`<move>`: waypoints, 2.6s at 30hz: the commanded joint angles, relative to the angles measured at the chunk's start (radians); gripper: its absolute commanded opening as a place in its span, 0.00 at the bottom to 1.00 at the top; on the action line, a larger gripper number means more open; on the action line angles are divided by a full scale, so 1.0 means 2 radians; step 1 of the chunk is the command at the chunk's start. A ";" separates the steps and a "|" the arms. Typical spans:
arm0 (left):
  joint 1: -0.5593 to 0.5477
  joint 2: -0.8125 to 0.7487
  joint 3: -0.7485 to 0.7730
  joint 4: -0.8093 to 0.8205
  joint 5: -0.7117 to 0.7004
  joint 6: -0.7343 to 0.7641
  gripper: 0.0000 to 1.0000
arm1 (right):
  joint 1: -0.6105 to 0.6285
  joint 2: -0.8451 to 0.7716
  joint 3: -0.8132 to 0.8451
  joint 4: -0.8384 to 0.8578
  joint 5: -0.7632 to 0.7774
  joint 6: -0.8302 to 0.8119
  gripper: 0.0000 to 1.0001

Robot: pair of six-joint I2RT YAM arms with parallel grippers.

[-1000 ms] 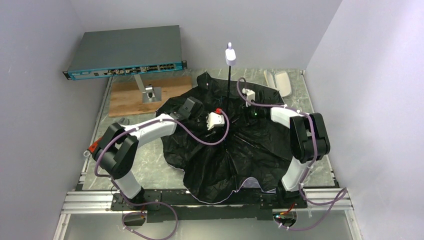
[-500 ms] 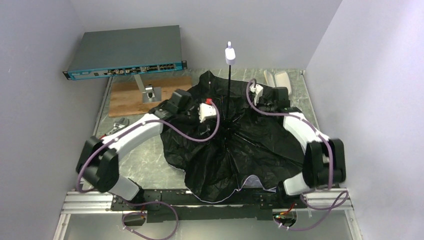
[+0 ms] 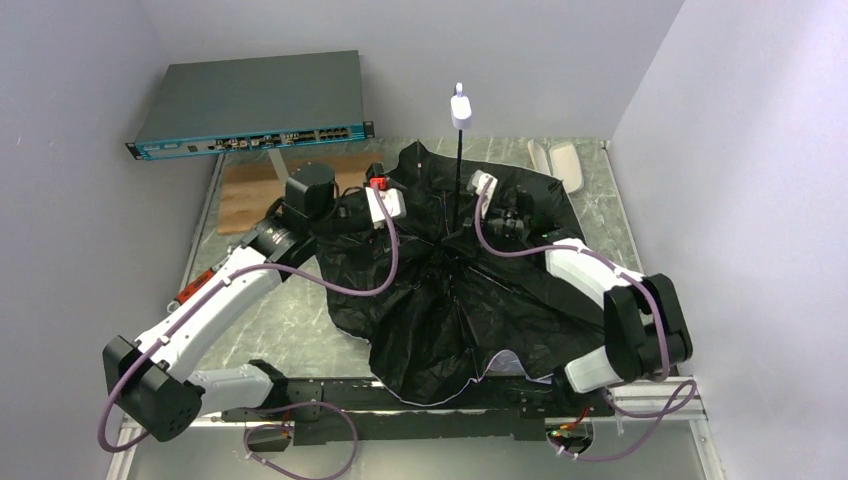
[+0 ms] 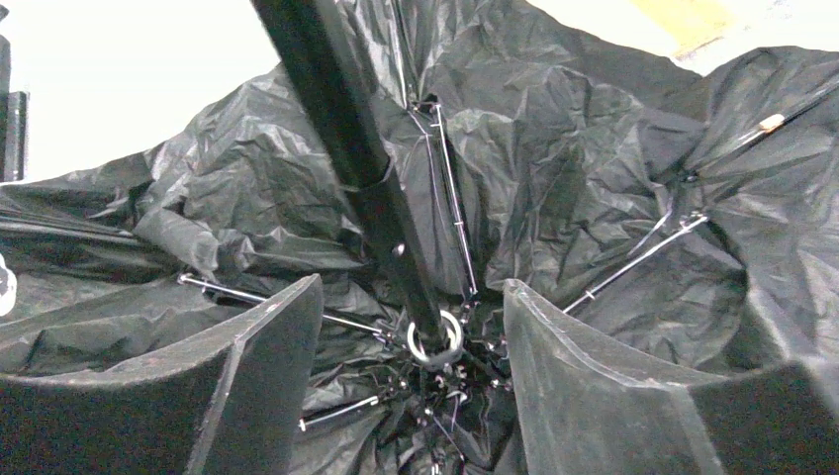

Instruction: Open the umbrella

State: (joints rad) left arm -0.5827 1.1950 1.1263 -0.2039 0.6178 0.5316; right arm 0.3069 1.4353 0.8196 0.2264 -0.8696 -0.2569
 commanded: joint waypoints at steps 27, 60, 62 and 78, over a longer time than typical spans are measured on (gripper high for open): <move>-0.104 -0.066 0.170 -0.140 -0.227 0.536 1.00 | 0.066 0.078 0.331 -0.470 0.351 -0.259 0.00; -0.078 0.036 0.145 -0.205 -0.399 0.383 0.95 | 0.125 -0.026 0.313 -0.474 0.678 -0.439 0.00; -0.073 0.045 0.143 -0.211 -0.409 0.381 0.87 | 0.129 -0.034 0.303 -0.460 0.689 -0.455 0.00; -0.051 0.037 0.073 -0.343 -0.420 0.261 0.33 | 0.026 -0.040 0.286 -0.342 0.726 -0.547 0.00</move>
State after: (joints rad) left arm -0.7219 1.3254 1.3380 -0.6933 -0.1612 1.1156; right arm 0.5045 1.3991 1.3632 -0.6201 0.4343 -1.2919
